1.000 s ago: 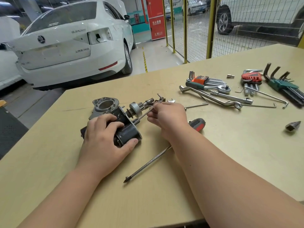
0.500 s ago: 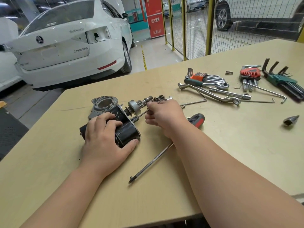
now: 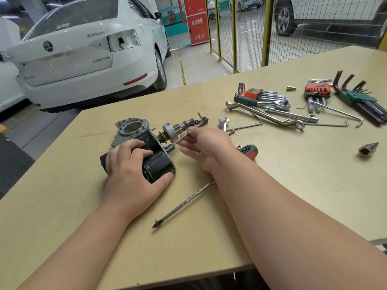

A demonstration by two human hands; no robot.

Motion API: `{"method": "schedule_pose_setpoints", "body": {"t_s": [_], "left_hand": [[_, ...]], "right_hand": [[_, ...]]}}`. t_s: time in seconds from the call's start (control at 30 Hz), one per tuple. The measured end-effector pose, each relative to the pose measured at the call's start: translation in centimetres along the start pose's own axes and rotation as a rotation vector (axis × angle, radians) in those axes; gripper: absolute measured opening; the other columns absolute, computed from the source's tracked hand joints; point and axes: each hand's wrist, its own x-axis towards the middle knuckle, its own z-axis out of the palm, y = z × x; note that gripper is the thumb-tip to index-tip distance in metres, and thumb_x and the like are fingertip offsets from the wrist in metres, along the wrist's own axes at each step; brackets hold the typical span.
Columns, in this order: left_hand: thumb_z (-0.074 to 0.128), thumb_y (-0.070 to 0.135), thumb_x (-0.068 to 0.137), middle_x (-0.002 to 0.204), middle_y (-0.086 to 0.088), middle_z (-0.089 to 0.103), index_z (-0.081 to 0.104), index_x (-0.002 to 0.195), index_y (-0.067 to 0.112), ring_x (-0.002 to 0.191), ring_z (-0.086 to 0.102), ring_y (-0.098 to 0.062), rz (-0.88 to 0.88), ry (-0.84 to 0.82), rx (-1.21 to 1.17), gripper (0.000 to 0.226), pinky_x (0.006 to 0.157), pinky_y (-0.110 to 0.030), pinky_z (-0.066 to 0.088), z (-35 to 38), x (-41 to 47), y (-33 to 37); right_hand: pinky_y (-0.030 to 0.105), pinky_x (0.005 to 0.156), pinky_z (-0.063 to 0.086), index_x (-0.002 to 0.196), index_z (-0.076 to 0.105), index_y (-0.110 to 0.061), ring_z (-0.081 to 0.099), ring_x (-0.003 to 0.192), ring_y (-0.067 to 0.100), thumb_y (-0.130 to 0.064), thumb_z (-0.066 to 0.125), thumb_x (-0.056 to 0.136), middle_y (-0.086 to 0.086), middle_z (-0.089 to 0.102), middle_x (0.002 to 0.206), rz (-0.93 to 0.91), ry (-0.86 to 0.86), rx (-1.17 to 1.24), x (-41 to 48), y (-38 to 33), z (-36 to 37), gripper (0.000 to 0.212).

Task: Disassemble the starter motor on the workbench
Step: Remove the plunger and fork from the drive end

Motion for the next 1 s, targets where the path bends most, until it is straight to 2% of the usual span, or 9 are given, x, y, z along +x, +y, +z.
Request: {"method": "schedule_pose_setpoints", "body": {"t_s": [0.13, 0.27, 0.4, 0.47, 0.53, 0.67, 0.77, 0.87, 1.0], "left_hand": [[0.058, 0.065, 0.06, 0.125, -0.001, 0.048, 0.062, 0.104, 0.011, 0.119, 0.033, -0.024, -0.002, -0.004, -0.01, 0.07, 0.105, -0.035, 0.023, 0.0, 0.1, 0.0], [0.068, 0.057, 0.059, 0.125, -0.002, 0.048, 0.063, 0.104, 0.011, 0.12, 0.032, -0.022, 0.004, 0.005, -0.014, 0.065, 0.105, -0.036, 0.024, 0.0, 0.0, -0.1], [0.072, 0.052, 0.059, 0.125, -0.003, 0.048, 0.063, 0.104, 0.01, 0.119, 0.032, -0.022, 0.004, 0.012, -0.006, 0.062, 0.104, -0.037, 0.025, 0.0, 0.0, -0.1], [0.072, 0.052, 0.06, 0.125, -0.003, 0.048, 0.063, 0.104, 0.01, 0.119, 0.032, -0.022, 0.003, 0.008, -0.003, 0.061, 0.105, -0.037, 0.025, 0.0, 0.0, 0.0], [0.071, 0.051, 0.06, 0.125, -0.003, 0.048, 0.063, 0.104, 0.01, 0.119, 0.033, -0.023, 0.001, 0.004, -0.002, 0.061, 0.105, -0.038, 0.025, 0.0, 0.0, 0.0], [0.071, 0.051, 0.06, 0.125, -0.004, 0.049, 0.063, 0.104, 0.01, 0.119, 0.033, -0.024, 0.006, 0.003, 0.0, 0.061, 0.105, -0.036, 0.023, -0.1, 0.0, -0.1], [0.072, 0.051, 0.059, 0.124, -0.003, 0.049, 0.063, 0.104, 0.011, 0.119, 0.034, -0.024, 0.011, 0.003, -0.004, 0.061, 0.104, -0.034, 0.022, -0.1, 0.0, -0.2], [0.071, 0.052, 0.059, 0.124, -0.003, 0.049, 0.063, 0.104, 0.011, 0.118, 0.034, -0.025, 0.016, -0.001, -0.005, 0.061, 0.104, -0.036, 0.023, -0.2, 0.0, -0.3], [0.061, 0.063, 0.06, 0.123, -0.003, 0.049, 0.064, 0.104, 0.012, 0.118, 0.034, -0.024, 0.018, 0.0, -0.002, 0.067, 0.104, -0.04, 0.027, -0.2, 0.0, -0.3]], "right_hand": [[0.024, 0.052, 0.053, 0.082, 0.059, -0.011, 0.063, 0.054, 0.013, -0.004, 0.041, 0.094, 0.004, 0.065, 0.071, -0.013, 0.011, -0.049, -0.3, -0.2, 0.0, 0.023], [0.026, 0.047, 0.054, 0.083, 0.062, -0.007, 0.059, 0.05, 0.014, -0.011, 0.053, 0.089, 0.005, 0.059, 0.073, -0.06, 0.036, -0.069, -0.4, -0.2, 0.1, 0.011], [0.028, 0.049, 0.055, 0.082, 0.061, -0.008, 0.057, 0.048, 0.014, -0.019, 0.064, 0.086, 0.003, 0.059, 0.068, -0.065, -0.014, -0.183, -0.5, 0.0, 0.4, 0.012], [0.031, 0.05, 0.053, 0.079, 0.06, -0.007, 0.054, 0.047, 0.017, -0.014, 0.061, 0.085, 0.007, 0.059, 0.069, -0.061, 0.019, -0.308, -0.3, 0.1, 0.8, 0.01], [0.032, 0.05, 0.048, 0.081, 0.059, -0.003, 0.053, 0.047, 0.024, -0.012, 0.053, 0.085, 0.014, 0.06, 0.069, -0.097, 0.042, -0.547, -0.1, 0.3, 1.1, 0.011], [0.04, 0.063, 0.056, 0.082, 0.063, -0.002, 0.063, 0.068, 0.033, -0.022, 0.052, 0.085, 0.015, 0.065, 0.073, -0.32, 0.001, -0.962, -0.5, 0.8, 1.5, 0.023], [0.027, 0.052, 0.042, 0.066, 0.06, -0.011, 0.057, 0.065, 0.026, -0.027, 0.055, 0.085, 0.005, 0.059, 0.063, -0.424, 0.0, -1.095, -1.0, 0.7, 1.0, 0.025], [0.025, 0.054, 0.041, 0.069, 0.065, -0.009, 0.057, 0.061, 0.02, -0.036, 0.058, 0.085, 0.006, 0.068, 0.069, -0.408, -0.108, -1.084, -1.2, 0.6, 0.9, 0.032], [0.014, 0.034, 0.03, 0.06, 0.059, -0.017, 0.043, 0.031, 0.005, -0.038, 0.06, 0.088, -0.011, 0.05, 0.033, -0.304, -0.171, -1.01, -1.4, 0.4, 0.7, 0.035]]}}
